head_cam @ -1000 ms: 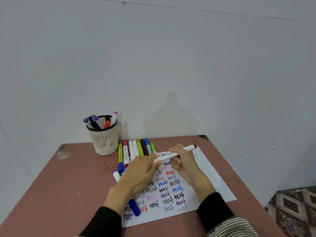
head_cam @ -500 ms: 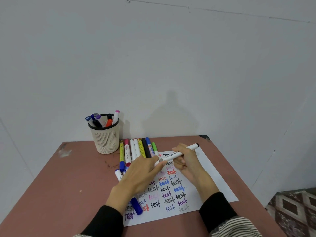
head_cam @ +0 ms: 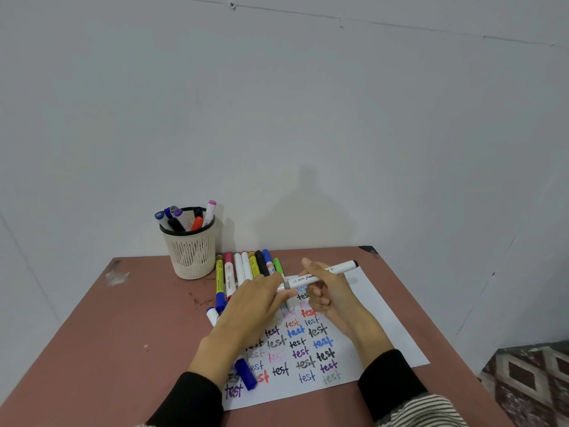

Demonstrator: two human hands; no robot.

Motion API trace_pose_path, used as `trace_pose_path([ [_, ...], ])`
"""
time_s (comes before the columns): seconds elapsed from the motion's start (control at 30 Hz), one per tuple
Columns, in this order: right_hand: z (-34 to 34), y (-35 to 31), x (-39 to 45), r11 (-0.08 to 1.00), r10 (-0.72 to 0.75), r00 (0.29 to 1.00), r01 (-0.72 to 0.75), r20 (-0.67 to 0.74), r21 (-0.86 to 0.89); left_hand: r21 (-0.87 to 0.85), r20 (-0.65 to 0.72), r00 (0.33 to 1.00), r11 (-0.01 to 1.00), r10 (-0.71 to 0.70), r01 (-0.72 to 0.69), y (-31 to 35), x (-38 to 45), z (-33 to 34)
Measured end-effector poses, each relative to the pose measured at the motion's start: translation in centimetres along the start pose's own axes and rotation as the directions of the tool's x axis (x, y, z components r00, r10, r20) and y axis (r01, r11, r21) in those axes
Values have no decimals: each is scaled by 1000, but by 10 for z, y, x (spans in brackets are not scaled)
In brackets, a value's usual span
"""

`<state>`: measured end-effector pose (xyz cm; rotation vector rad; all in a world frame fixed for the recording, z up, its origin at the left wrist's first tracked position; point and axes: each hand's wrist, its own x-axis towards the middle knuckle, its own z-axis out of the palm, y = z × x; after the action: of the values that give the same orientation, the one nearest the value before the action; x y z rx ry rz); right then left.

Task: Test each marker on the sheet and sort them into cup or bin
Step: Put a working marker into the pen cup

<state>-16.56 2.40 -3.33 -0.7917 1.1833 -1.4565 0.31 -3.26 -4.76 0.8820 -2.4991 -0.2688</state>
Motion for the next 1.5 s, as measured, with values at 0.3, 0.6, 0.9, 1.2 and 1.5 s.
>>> trace_pose_path([
  [0.3, -27, -2, 3, 951, -292, 907, 241, -303, -195, -250, -135, 961, 947, -241, 202, -11, -8, -7],
  [0.6, -28, 11, 9, 794, -413, 877, 215, -246, -568, -270, -151, 946, 933, -287, 239, -13, -14, -8],
  [0.9, -25, 10, 6, 786, -395, 885, 186, -246, -590, -217, -134, 950, 944, -283, 250, -15, -12, -7],
  [1.2, -23, 8, 4, 802, -388, 887, 193, -249, -565, -194, -119, 950, 945, -288, 262, -15, -13, -7],
  [1.5, -24, 7, 2, 794, -412, 870, 196, -272, -575, -188, -105, 946, 940, -306, 283, -15, -12, -7],
])
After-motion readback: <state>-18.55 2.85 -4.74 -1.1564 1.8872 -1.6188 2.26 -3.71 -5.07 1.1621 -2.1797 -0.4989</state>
